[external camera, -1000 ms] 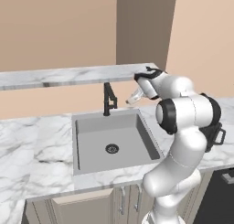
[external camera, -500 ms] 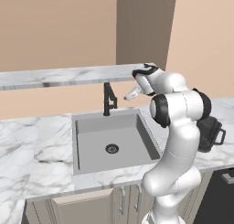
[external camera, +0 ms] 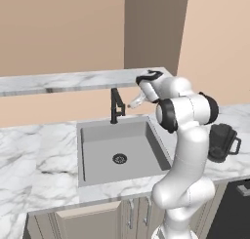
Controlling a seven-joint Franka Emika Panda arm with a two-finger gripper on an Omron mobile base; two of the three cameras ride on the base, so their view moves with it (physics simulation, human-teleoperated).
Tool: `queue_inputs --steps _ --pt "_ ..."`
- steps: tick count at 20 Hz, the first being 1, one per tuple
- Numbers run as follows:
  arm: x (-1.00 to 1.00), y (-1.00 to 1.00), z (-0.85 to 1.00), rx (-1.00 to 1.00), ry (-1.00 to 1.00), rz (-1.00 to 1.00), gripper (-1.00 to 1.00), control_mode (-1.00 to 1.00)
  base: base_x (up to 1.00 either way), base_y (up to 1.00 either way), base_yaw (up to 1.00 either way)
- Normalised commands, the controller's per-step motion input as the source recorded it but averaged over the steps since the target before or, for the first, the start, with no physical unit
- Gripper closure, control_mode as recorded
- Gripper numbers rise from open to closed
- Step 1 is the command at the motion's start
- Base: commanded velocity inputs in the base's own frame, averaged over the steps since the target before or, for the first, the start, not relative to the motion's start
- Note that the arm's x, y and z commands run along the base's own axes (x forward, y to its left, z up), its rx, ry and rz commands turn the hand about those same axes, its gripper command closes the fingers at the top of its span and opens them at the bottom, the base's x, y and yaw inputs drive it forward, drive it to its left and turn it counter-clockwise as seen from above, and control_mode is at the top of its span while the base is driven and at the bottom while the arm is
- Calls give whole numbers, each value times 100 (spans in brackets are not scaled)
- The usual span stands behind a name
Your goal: Turn on the sink faucet and place the jug under the water for a few seconds to fill it up.
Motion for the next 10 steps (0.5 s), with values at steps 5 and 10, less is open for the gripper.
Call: queue_inputs --steps 5,10 --pt "12 9 -13 0 0 0 -100 -100 0 0 0" --pt "4 0 -6 0 0 0 -100 -100 0 0 0"
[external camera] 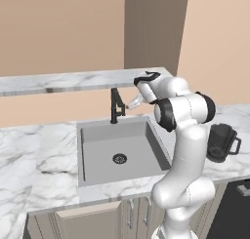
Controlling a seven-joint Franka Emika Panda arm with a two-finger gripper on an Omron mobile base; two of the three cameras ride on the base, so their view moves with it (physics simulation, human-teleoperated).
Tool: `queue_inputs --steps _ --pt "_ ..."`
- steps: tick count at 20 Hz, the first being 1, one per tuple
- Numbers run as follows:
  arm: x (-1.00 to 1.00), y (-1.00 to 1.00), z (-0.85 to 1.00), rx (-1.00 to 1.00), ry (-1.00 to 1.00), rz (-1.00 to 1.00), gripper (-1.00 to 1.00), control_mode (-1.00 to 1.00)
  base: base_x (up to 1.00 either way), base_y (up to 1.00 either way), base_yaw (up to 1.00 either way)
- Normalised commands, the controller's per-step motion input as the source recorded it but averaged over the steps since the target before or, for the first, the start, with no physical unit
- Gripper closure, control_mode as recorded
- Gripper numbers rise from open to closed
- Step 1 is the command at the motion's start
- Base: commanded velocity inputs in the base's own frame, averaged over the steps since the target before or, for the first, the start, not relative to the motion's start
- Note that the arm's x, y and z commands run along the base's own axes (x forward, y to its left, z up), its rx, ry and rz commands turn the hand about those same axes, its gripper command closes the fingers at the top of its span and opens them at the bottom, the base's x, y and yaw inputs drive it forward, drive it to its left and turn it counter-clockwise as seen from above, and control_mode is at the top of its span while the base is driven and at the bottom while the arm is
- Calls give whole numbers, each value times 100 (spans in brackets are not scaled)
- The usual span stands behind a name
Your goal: Turn on the sink faucet and place the jug under the water for a few seconds to fill it up.
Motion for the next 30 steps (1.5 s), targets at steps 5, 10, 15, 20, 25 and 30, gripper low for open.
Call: queue_inputs --steps 5,10,15,20,25,30 --pt "5 0 -10 0 0 0 -100 -100 0 0 0" --pt "17 0 -4 0 0 0 -100 -100 0 0 0" --pt "23 0 -4 0 0 0 -100 -100 0 0 0" --pt "24 3 -8 0 0 0 -100 -100 0 0 0" --pt "26 19 -17 0 0 0 -100 -100 0 0 0" --pt "4 37 -15 0 0 0 -100 -100 0 0 0"
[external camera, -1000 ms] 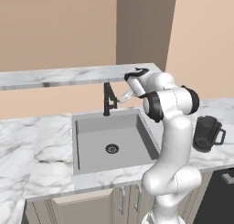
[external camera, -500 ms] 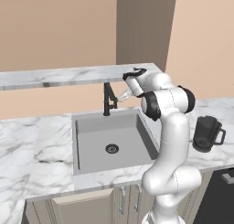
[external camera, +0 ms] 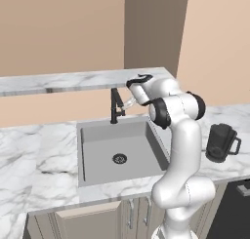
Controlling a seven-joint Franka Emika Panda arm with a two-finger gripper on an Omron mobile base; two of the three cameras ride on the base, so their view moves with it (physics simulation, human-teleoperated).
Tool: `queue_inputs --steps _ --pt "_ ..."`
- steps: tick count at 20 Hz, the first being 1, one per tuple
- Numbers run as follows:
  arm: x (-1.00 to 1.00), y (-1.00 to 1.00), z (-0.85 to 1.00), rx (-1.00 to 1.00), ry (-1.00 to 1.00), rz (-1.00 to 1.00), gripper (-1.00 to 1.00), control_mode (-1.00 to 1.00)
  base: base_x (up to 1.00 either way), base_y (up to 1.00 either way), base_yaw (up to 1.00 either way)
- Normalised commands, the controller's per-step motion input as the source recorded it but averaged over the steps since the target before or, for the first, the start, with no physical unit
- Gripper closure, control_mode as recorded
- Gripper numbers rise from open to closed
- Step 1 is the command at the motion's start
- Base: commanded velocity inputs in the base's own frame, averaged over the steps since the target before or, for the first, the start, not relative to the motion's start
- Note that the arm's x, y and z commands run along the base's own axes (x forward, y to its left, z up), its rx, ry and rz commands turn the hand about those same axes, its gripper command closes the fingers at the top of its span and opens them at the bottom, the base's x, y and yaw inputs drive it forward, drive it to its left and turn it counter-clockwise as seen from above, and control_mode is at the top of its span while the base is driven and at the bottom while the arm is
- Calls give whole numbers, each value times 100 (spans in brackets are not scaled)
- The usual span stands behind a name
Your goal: Turn on the sink faucet and place the jug under the water for a few seconds to fill it up.
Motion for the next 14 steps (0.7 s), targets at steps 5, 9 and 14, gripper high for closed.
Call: queue_inputs --steps 5,9,14 --pt "0 31 -13 0 2 0 -100 -100 0 0 0" --pt "10 12 -11 0 3 0 -100 -100 0 0 0" --pt "2 0 -12 0 1 0 100 -100 0 0 0"
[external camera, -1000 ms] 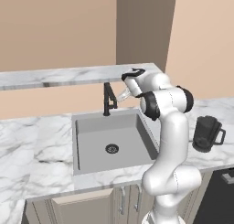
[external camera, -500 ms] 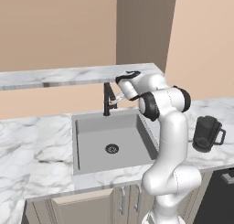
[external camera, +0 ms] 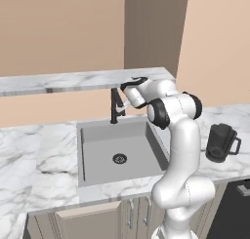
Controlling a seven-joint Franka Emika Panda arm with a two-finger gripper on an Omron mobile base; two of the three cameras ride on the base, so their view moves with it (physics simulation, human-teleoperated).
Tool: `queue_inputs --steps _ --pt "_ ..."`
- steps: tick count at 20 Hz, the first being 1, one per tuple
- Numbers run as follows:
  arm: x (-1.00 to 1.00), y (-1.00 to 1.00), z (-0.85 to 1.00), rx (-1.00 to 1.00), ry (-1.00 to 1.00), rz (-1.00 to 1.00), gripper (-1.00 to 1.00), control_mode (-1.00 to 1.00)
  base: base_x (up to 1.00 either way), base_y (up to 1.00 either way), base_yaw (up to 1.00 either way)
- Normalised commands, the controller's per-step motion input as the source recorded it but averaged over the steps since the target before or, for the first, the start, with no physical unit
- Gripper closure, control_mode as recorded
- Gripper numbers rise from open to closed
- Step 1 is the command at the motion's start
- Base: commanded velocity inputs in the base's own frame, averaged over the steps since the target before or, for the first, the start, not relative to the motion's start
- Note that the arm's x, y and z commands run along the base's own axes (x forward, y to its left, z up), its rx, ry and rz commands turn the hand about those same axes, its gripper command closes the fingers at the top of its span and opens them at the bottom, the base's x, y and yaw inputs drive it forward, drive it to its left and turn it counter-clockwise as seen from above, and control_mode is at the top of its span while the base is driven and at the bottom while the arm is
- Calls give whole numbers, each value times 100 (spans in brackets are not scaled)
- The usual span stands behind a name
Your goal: Turn on the sink faucet and place the jug under the water for a few seconds to fill it up.
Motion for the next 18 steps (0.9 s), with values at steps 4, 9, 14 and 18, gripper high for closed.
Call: queue_inputs --steps 4,9,14,18 --pt "0 0 -6 0 0 0 100 -100 0 0 0" --pt "1 0 -6 0 0 0 100 -100 0 0 0" --pt "2 0 -5 0 0 0 100 -100 0 0 0" --pt "1 0 -5 0 0 0 100 -100 0 0 0"
